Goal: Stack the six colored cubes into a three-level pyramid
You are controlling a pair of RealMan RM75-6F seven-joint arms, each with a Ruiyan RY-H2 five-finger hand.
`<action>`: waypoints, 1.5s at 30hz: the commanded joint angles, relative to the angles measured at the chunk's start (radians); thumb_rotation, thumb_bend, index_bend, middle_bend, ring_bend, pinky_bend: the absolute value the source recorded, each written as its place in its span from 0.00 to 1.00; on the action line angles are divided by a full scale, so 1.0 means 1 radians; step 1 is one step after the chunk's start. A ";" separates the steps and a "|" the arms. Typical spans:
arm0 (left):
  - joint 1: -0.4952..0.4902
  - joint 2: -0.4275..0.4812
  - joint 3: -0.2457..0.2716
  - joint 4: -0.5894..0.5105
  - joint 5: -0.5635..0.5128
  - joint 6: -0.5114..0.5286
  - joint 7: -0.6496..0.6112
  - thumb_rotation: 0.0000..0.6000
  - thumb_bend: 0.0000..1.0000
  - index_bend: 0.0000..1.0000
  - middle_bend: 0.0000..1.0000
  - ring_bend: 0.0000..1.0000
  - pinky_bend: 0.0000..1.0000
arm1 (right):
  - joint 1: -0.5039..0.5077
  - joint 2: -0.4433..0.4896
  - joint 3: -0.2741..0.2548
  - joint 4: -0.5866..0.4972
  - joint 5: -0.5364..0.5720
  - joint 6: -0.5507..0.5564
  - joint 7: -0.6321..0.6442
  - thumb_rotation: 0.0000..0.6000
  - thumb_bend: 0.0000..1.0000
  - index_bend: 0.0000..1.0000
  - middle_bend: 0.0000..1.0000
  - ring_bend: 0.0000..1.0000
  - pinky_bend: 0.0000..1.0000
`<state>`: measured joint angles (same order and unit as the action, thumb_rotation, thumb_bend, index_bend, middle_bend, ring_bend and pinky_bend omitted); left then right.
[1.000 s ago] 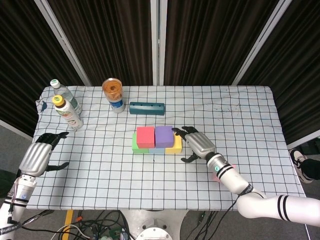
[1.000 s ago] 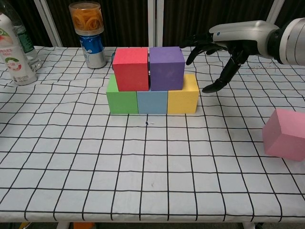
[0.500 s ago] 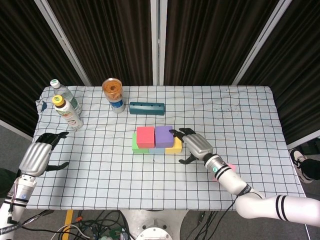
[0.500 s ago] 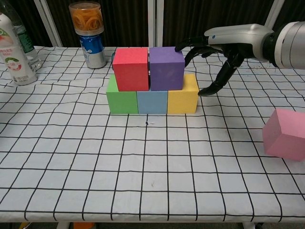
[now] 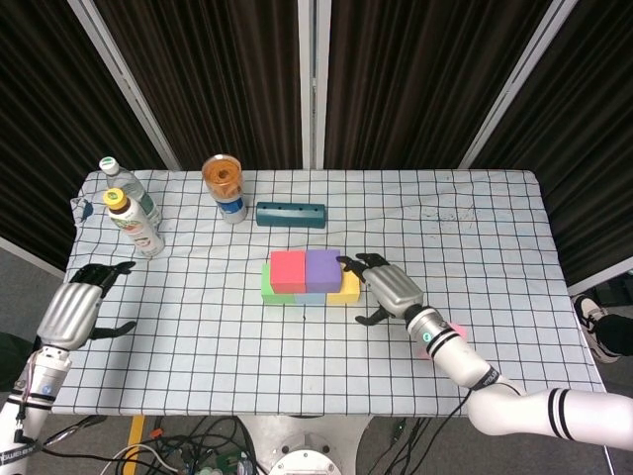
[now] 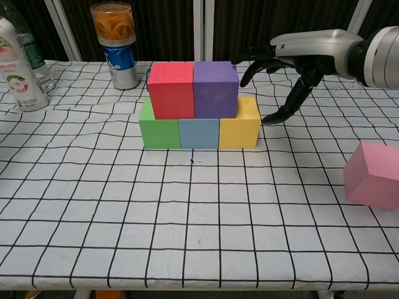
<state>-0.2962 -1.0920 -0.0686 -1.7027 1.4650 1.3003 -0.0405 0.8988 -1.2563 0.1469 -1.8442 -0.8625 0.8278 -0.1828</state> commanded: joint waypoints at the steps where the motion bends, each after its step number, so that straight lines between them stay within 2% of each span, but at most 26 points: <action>1: -0.001 0.000 -0.001 0.000 0.001 0.001 0.000 1.00 0.09 0.17 0.24 0.24 0.18 | -0.015 0.027 -0.006 -0.022 -0.003 0.020 -0.008 1.00 0.13 0.00 0.18 0.00 0.00; 7: -0.004 0.002 -0.005 -0.009 -0.001 0.000 0.008 1.00 0.09 0.17 0.24 0.24 0.18 | -0.030 0.050 -0.001 -0.030 0.001 0.029 0.003 1.00 0.13 0.00 0.18 0.00 0.00; 15: -0.002 0.005 -0.004 -0.018 -0.006 -0.001 0.019 1.00 0.09 0.17 0.24 0.24 0.18 | 0.006 -0.030 0.011 0.040 0.000 -0.017 0.004 1.00 0.13 0.00 0.18 0.00 0.00; 21: 0.000 0.005 -0.002 -0.015 -0.007 0.000 0.016 1.00 0.09 0.17 0.24 0.24 0.18 | 0.016 -0.047 0.014 0.044 0.004 -0.017 -0.008 1.00 0.13 0.00 0.18 0.00 0.00; 27: 0.001 0.003 -0.002 -0.011 -0.006 0.002 0.013 1.00 0.09 0.17 0.24 0.24 0.18 | 0.012 -0.041 0.009 0.037 0.009 -0.009 -0.014 1.00 0.13 0.00 0.18 0.00 0.00; 31: 0.003 0.005 -0.002 -0.008 -0.007 0.002 0.007 1.00 0.09 0.17 0.24 0.24 0.18 | -0.020 0.012 -0.005 -0.008 -0.020 0.023 -0.015 1.00 0.13 0.00 0.18 0.00 0.00; 34: 0.008 0.009 -0.002 -0.008 -0.006 0.010 0.002 1.00 0.09 0.17 0.24 0.24 0.18 | -0.071 0.095 -0.024 -0.074 -0.083 0.065 -0.001 1.00 0.14 0.00 0.18 0.00 0.00; 38: 0.013 0.016 -0.003 -0.013 -0.008 0.017 0.001 1.00 0.09 0.17 0.24 0.24 0.18 | -0.176 0.209 -0.086 -0.162 -0.203 0.147 0.021 1.00 0.14 0.00 0.18 0.00 0.00; 42: 0.012 0.021 -0.003 -0.021 -0.009 0.015 0.012 1.00 0.09 0.17 0.24 0.24 0.18 | -0.287 0.274 -0.157 -0.197 -0.299 0.227 0.059 1.00 0.12 0.00 0.18 0.00 0.00; 45: 0.009 0.022 -0.001 -0.030 -0.009 0.008 0.023 1.00 0.09 0.17 0.24 0.24 0.18 | -0.364 0.284 -0.198 -0.181 -0.344 0.283 0.091 1.00 0.07 0.00 0.18 0.00 0.00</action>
<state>-0.2863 -1.0703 -0.0704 -1.7311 1.4563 1.3098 -0.0191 0.5980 -0.9997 -0.0048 -2.0197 -1.1557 1.0558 -0.1264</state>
